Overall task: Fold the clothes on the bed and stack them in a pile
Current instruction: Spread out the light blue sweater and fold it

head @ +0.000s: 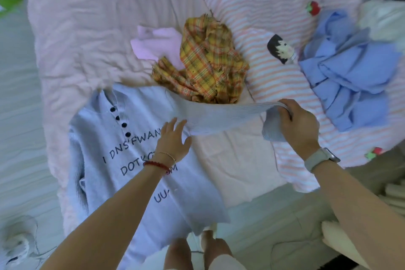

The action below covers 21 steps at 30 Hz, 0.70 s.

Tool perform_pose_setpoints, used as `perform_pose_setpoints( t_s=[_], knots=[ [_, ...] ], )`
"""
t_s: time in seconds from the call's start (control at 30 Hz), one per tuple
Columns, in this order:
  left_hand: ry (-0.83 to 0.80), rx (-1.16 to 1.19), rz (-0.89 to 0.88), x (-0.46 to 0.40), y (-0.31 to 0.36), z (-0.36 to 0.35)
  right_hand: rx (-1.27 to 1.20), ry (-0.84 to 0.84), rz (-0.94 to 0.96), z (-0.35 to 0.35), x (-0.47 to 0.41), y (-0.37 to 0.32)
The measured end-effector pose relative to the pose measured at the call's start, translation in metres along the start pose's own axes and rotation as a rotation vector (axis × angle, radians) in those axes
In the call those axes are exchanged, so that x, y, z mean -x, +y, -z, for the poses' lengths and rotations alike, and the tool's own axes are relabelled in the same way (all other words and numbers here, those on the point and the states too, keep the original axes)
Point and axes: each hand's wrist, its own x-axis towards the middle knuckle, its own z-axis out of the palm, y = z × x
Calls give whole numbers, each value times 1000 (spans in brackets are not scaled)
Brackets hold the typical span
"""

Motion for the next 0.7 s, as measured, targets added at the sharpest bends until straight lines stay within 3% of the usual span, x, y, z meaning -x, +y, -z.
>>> perform_pose_setpoints(
  t_s=[0.13,0.3,0.43,0.53,0.63,0.7],
  knots=[
    [10,-109,-205,-45,46,40,39,105,3,35,-57,-2],
    [-48,-216,-365,-101,106,57,297,-45,59,65,-123,20],
    [-310,-322,-305,-132,139,33,416,-335,77,71,-168,56],
    [-264,-321,-292,-154,148,15,450,-430,45,54,-190,84],
    [-207,-279,-229,-164,142,3,532,-417,-38,25,-186,109],
    [-190,-314,-197,-164,138,-5,392,-246,-114,6,-164,117]
  ],
)
